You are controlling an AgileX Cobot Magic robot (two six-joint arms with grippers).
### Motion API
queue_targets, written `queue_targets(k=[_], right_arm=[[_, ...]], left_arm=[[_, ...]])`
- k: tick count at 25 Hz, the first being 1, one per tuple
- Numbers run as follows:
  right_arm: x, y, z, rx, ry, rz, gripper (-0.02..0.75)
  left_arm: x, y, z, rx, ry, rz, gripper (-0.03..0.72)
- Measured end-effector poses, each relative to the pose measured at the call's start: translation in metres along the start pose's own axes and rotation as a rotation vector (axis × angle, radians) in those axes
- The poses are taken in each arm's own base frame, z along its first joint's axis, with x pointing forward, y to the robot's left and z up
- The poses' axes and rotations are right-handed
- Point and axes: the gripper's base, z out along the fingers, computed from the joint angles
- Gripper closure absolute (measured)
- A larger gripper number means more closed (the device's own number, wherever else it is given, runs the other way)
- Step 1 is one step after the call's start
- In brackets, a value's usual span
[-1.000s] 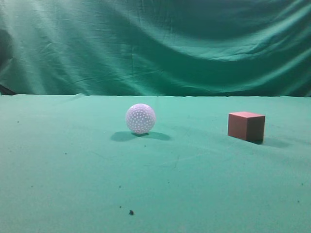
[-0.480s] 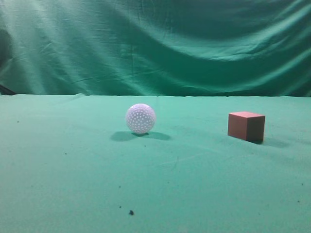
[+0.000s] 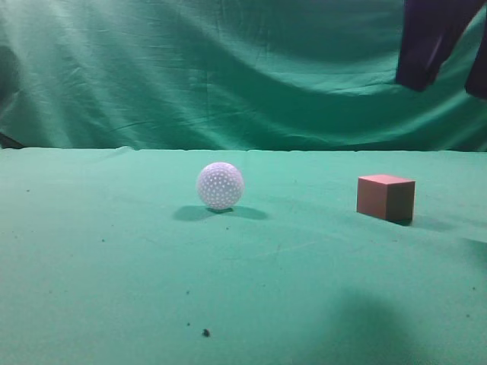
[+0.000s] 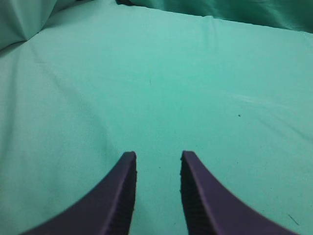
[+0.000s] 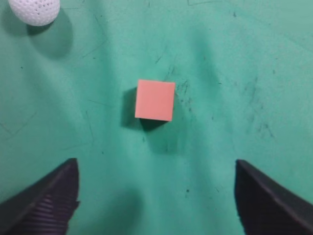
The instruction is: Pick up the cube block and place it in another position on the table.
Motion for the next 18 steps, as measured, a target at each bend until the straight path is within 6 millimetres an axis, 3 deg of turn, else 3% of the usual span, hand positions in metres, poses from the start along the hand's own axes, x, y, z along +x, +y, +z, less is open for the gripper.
queue_targets(k=[8,9,16,18], right_arm=[[-0.018,-0.007,0.049,-0.019,0.123,0.013,0.127],[-0.020,-0.008,0.054,-0.017,0.128,0.011,0.173],[-0.025,-0.013,0.078,-0.005,0.119,0.014,0.175],[-0.025,-0.013,0.079,-0.005,0.119,0.015,0.282]], left_arm=[[0.000,0.000,0.000,0.000,0.000,0.000,0.426],[0.000,0.000,0.000,0.000,0.000,0.000,0.426],[0.000,0.000,0.000,0.000,0.000,0.000,0.426],[0.000,0.000,0.000,0.000,0.000,0.000,0.426]])
